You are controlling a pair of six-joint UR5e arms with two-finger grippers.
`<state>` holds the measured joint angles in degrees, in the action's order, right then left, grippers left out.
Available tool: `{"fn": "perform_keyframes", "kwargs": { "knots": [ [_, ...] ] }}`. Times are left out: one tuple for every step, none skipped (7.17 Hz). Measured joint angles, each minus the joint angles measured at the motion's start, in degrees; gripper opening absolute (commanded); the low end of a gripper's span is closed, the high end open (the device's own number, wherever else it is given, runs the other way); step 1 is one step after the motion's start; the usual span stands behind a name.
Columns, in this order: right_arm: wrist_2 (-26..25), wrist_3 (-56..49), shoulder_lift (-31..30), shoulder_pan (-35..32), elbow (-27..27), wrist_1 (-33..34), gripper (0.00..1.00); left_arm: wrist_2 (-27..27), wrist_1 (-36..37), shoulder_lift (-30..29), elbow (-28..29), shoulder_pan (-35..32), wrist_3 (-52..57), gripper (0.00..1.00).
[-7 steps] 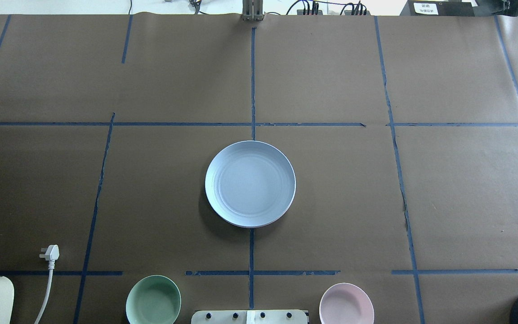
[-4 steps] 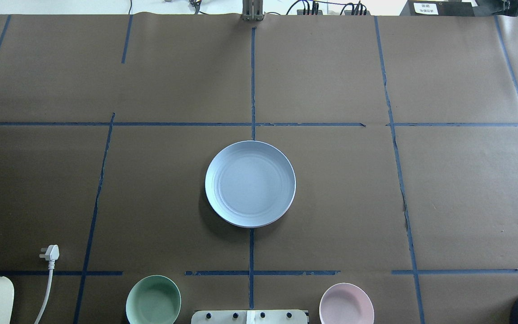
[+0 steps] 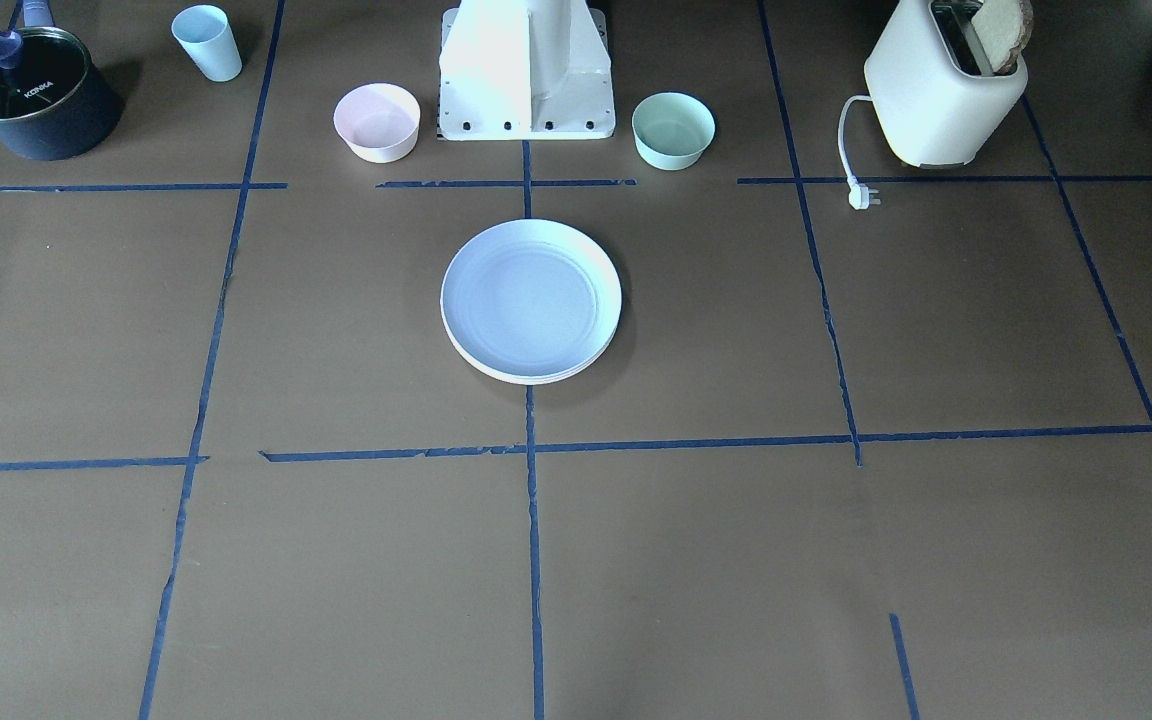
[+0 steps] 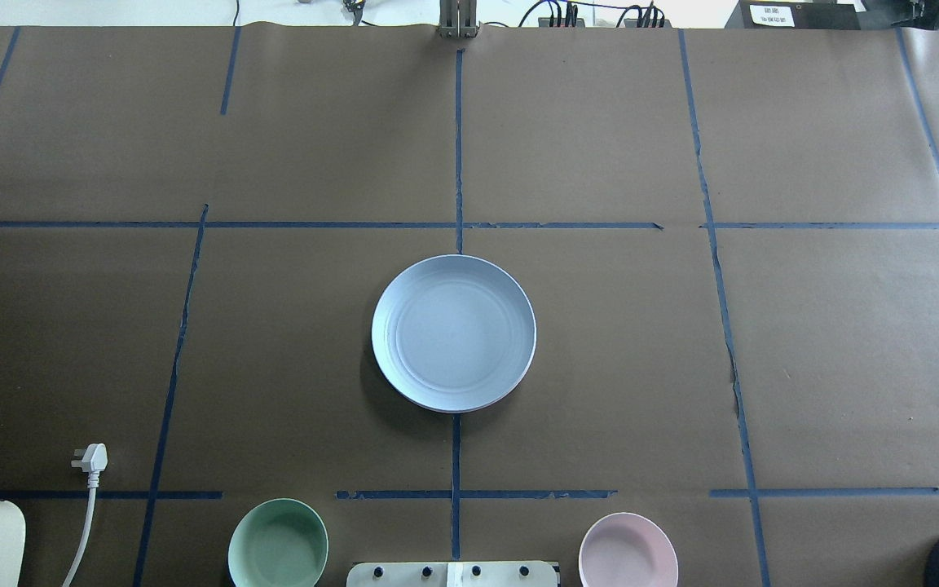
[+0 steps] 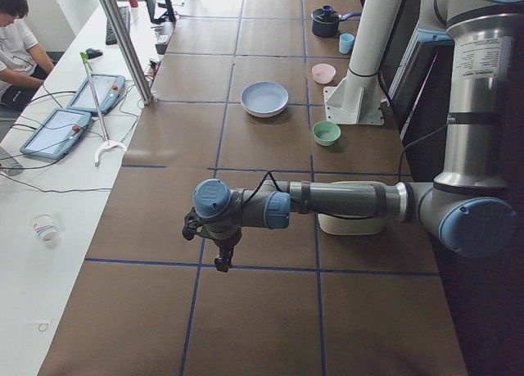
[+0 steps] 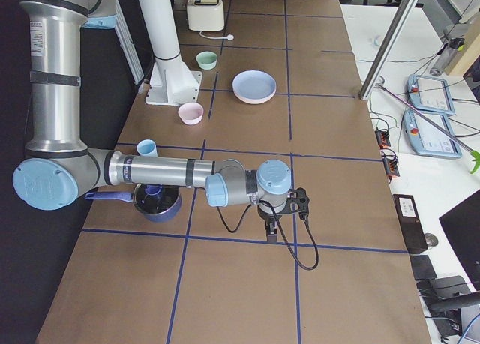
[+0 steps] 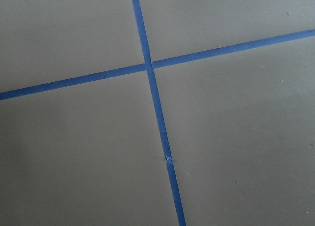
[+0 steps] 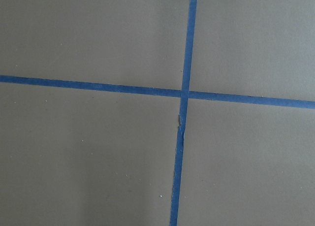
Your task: Stack three plates with pink and blue
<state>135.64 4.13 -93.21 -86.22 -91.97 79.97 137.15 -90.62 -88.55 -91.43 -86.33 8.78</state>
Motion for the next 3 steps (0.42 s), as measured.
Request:
{"fn": "perform_keyframes", "kwargs": {
  "knots": [
    [0.0,0.0,0.1,0.0,0.0,0.1,1.00,0.0,0.0,-0.1,-0.2,0.0,0.1,1.00],
    [0.0,0.0,0.2,0.0,-0.1,0.2,1.00,0.0,0.0,-0.1,-0.4,-0.1,0.2,1.00],
    [0.0,0.0,0.1,0.0,-0.1,0.3,1.00,0.0,0.0,0.0,-0.5,-0.1,0.2,1.00]
  ]
}}
